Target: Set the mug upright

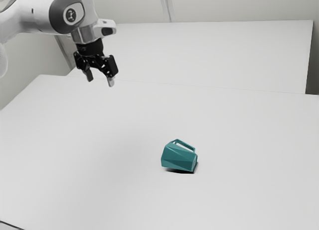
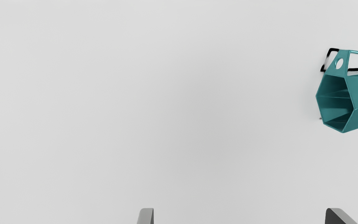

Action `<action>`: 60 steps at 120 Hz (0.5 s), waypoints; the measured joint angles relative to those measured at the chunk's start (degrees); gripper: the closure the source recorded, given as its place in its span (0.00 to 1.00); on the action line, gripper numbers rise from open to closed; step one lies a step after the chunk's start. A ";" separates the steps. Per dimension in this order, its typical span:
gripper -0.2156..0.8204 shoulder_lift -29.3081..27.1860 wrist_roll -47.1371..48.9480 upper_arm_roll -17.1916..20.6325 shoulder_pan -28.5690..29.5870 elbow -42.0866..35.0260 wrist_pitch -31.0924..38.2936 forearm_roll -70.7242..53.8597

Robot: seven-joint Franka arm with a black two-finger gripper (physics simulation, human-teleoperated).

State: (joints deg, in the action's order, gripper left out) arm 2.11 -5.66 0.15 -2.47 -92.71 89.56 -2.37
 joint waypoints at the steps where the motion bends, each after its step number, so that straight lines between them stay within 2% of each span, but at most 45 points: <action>1: 0.21 0.04 -0.04 -0.01 0.00 0.02 0.17 -0.05; 25: 0.21 -3.48 -0.46 -0.61 1.06 -4.58 4.07 -0.05; 48: 0.21 -11.56 -0.75 -4.02 2.23 -19.66 12.44 4.01; 60: 0.21 -12.99 -0.88 -5.18 2.39 -25.57 17.81 8.36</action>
State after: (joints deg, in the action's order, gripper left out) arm -10.88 -6.54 -5.03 -0.09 -118.28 107.37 5.99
